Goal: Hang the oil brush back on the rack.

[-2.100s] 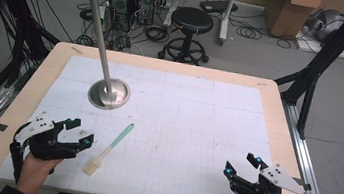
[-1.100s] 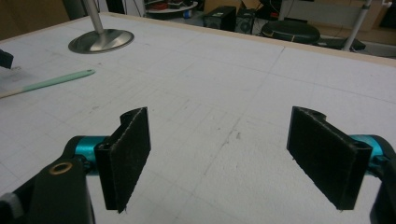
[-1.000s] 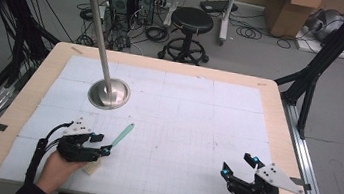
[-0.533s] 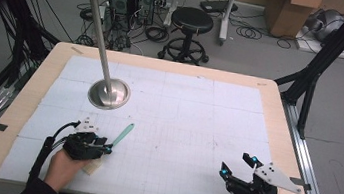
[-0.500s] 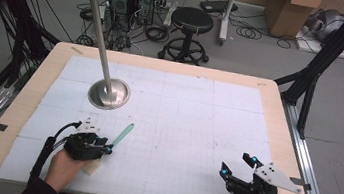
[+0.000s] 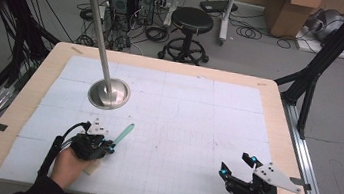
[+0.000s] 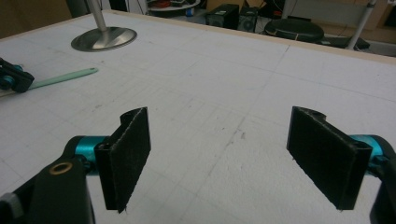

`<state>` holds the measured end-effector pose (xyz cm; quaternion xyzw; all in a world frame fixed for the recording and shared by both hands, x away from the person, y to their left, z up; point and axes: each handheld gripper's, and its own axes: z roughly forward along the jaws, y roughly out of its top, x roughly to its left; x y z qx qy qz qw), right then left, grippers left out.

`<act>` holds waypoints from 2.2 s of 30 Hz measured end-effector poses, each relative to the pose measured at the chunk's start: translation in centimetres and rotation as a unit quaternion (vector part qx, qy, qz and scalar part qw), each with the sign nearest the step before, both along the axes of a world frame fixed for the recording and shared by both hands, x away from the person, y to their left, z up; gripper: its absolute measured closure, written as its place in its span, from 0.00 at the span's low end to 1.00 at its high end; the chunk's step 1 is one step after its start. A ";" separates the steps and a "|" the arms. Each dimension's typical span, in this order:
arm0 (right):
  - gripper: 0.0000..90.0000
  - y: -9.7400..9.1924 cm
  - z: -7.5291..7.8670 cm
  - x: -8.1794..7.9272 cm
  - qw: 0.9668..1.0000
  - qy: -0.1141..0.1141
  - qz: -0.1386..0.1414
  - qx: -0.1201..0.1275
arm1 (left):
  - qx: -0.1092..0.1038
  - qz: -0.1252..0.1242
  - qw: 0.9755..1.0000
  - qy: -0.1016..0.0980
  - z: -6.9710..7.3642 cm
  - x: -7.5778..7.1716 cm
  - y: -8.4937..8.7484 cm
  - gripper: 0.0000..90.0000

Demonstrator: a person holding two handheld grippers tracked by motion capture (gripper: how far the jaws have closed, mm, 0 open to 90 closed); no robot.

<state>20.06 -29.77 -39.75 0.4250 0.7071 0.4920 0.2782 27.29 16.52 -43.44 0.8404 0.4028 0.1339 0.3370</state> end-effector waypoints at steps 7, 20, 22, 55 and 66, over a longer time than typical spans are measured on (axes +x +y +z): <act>0.23 -0.2 0.1 -0.1 1.000 -0.004 -0.001 0.002 | -0.027 0.007 0.999 0.022 0.0 0.4 0.6 0.90; 0.23 -0.1 0.1 -0.1 1.000 -0.004 -0.003 0.000 | -0.078 -0.012 0.997 -0.020 1.2 -0.7 2.2 0.91; 0.23 -0.2 0.1 -0.1 1.000 -0.006 -0.004 0.001 | -0.090 -0.009 0.996 -0.025 1.4 -0.8 2.6 0.91; 0.24 14.4 6.8 1.9 0.958 -0.071 0.275 0.050 | -0.286 -0.144 0.933 -0.166 6.4 -4.4 3.6 0.91; 0.25 17.1 5.7 2.6 0.935 -0.044 0.341 0.086 | -0.322 -0.219 0.902 -0.186 7.1 -5.5 2.4 0.91</act>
